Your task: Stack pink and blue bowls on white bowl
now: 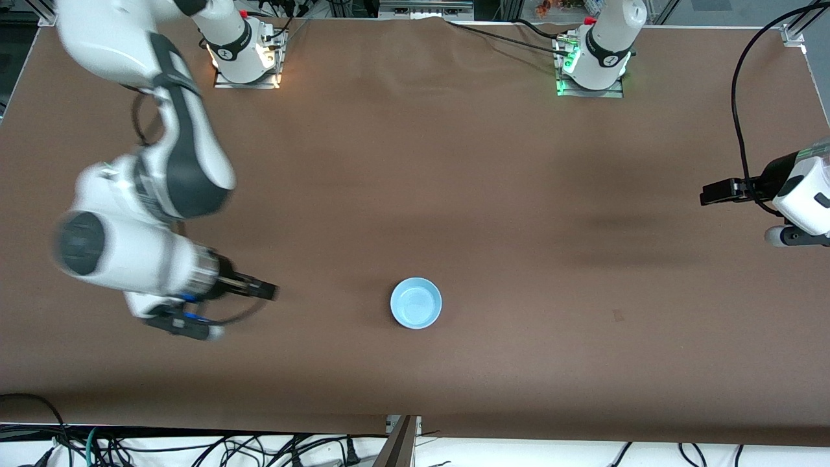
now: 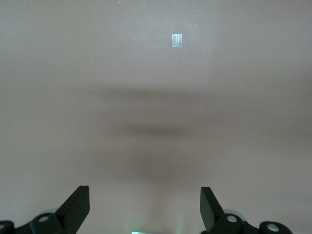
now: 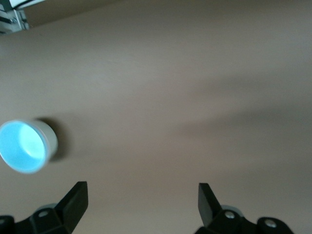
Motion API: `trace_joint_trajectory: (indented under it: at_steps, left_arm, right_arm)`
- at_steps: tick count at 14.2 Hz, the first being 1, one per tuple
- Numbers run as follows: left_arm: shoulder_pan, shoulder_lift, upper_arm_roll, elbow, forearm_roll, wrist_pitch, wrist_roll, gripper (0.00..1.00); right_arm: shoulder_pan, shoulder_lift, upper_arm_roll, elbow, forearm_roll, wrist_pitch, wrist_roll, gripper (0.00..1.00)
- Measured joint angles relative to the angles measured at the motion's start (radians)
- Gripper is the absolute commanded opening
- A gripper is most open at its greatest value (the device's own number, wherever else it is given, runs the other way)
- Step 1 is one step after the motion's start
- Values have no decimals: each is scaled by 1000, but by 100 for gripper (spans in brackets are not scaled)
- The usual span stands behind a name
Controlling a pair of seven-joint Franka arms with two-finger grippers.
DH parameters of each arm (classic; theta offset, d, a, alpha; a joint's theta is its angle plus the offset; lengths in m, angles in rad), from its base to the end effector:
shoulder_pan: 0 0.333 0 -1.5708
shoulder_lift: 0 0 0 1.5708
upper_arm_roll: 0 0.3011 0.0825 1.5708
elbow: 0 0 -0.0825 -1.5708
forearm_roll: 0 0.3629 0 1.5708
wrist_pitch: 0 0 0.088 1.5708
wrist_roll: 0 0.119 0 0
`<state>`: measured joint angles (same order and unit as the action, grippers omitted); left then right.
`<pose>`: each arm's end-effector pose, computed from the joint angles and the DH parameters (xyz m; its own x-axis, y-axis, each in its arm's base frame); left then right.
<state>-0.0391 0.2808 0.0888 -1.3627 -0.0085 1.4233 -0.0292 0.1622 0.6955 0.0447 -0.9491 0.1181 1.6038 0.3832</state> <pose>0.5900 0.0216 0.5206 0.9731 0.0783 -0.2168 0.0753 -0.9969 -0.0224 0.6917 0.1484 0.4458 0.9784 -0.1849 -0.0922 -0.1953 -0.9734 -0.1201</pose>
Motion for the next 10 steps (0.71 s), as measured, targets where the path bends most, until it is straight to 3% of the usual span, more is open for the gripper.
trace_joint_trajectory:
  at_steps: [2,6,10]
  left_arm:
    - [0,0,0,0,0,0,0,100]
    - [0,1,0,0,0,0,0,100]
    - [0,1,0,0,0,0,0,100]
  right_arm:
    - [-59,-125,-25,-83,-1,-60,-118,100]
    - [-82,-407,-86,-388,-40,-65,-222,100]
    - [-73,-466,-85,-471,-89,-42,-303,100]
